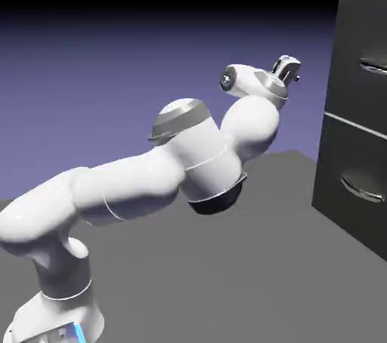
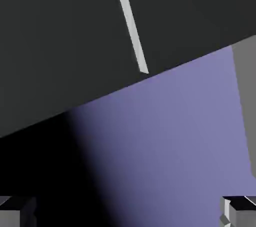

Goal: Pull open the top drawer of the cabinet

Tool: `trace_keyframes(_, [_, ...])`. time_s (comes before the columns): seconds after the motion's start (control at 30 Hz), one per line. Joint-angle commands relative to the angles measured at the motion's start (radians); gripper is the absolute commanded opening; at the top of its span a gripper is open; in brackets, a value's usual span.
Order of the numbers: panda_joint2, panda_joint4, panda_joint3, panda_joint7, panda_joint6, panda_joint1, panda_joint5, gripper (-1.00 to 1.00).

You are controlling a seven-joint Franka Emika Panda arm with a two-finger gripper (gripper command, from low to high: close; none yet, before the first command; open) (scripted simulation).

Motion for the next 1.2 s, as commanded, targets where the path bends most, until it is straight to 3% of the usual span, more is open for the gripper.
trace_keyframes(0.0, [0.024,0.016,0.023,-0.044,-0.007,-0.012,-0.032,0.00])
trace_keyframes(0.3, [0.202,0.131,0.186,-0.360,-0.057,-0.097,-0.268,0.00])
trace_keyframes(0.57, [0.209,0.420,0.166,-0.455,0.047,0.085,-0.242,0.00])
trace_keyframes(0.6, [0.209,0.420,0.166,-0.455,0.047,0.085,-0.242,-1.00])
trace_keyframes(0.63, [0.209,0.420,0.166,-0.455,0.047,0.085,-0.242,-1.00])
trace_keyframes(1.17, [0.316,-0.159,0.285,-0.394,-0.206,-0.238,-0.299,-1.00])
